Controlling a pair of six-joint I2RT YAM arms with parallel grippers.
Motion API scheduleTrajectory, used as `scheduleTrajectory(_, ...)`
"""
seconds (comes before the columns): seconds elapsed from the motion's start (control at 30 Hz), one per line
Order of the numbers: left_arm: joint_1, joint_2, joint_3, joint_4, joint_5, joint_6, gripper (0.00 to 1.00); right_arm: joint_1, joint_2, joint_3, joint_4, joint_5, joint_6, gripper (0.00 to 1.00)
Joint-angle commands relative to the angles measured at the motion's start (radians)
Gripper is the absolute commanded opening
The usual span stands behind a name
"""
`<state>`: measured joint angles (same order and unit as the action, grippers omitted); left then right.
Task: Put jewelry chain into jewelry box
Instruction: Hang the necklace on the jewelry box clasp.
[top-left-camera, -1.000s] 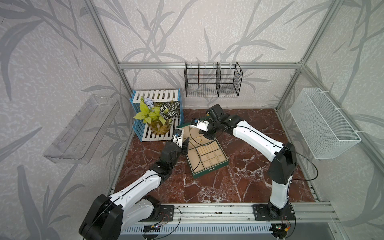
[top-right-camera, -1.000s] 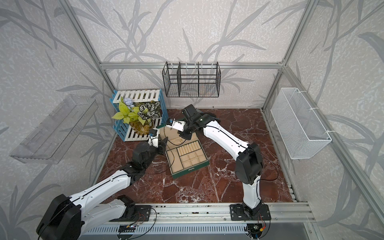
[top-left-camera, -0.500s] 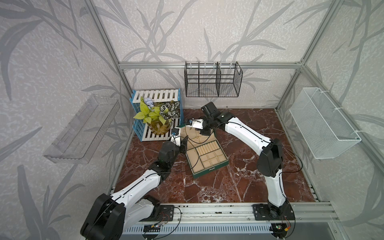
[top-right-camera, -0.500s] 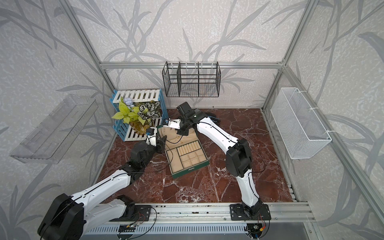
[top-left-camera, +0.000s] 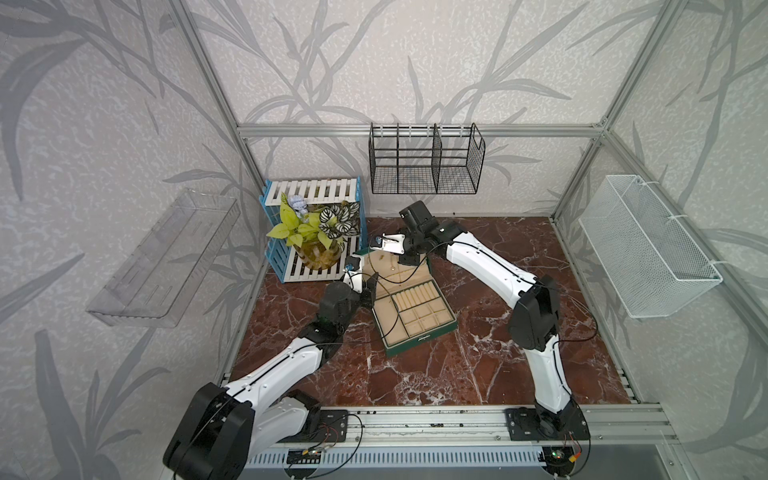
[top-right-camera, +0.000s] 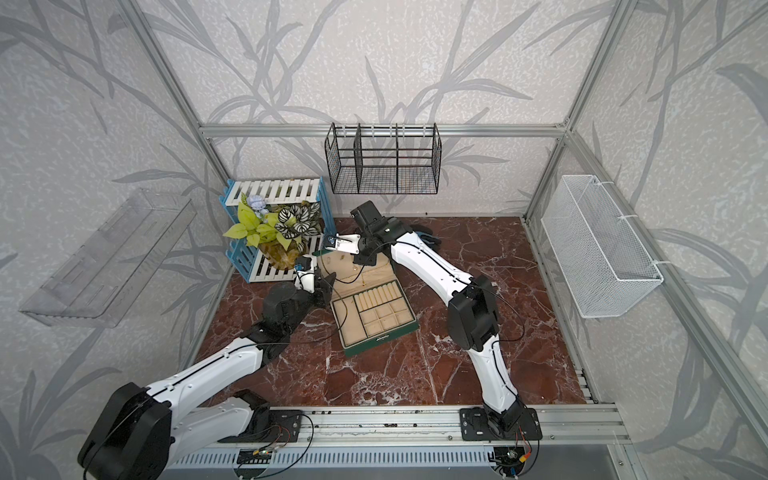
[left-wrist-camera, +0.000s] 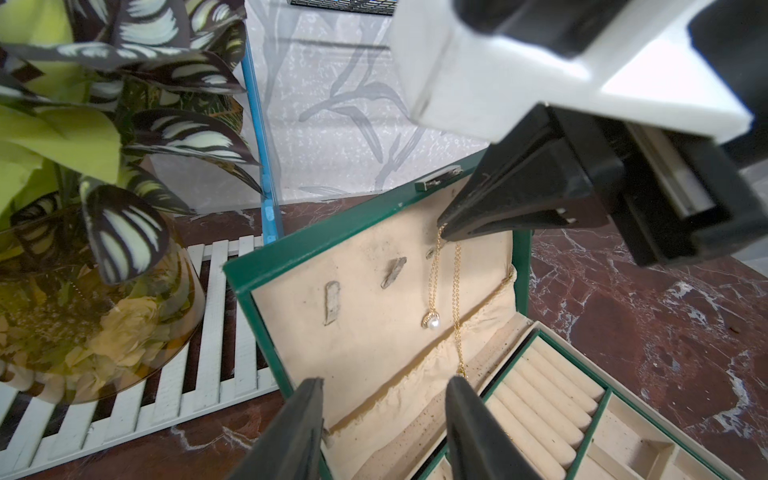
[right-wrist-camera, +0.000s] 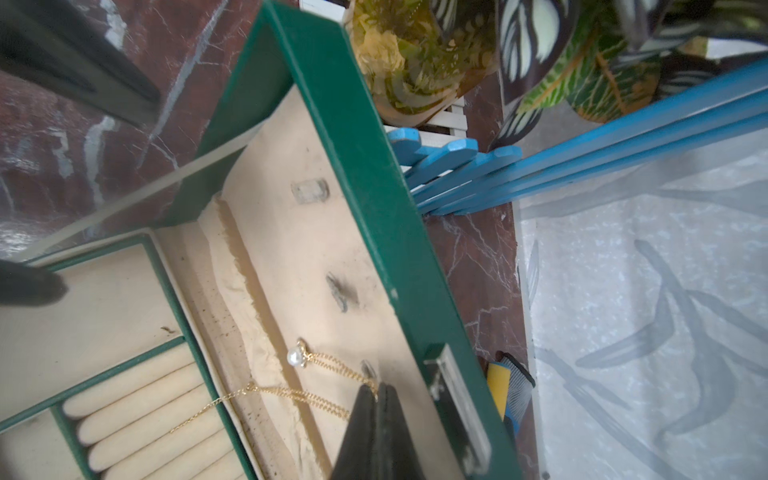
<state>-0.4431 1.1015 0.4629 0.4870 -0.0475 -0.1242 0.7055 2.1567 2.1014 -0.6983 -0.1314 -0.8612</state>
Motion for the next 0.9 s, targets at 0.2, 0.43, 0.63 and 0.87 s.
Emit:
scheduleTrajectory(0.2, 0.004, 0.005, 0.026, 0.018, 0.020, -0.002, 0.51, -0.004, 0.031, 0.046, 0.031, 0.048, 0.000, 0.00)
scheduleTrajectory(0.43, 0.004, 0.005, 0.026, 0.015, 0.024, -0.003, 0.51, -0.003, 0.036, 0.056, 0.035, 0.063, 0.013, 0.00)
scheduleTrajectory(0.63, 0.004, 0.006, 0.030, 0.011, 0.030, -0.003, 0.51, -0.003, 0.045, 0.080, 0.012, 0.091, 0.034, 0.05)
scheduleTrajectory(0.87, 0.006, 0.005, 0.032, 0.009, 0.036, -0.004, 0.51, -0.003, 0.037, 0.083, 0.005, 0.092, 0.055, 0.17)
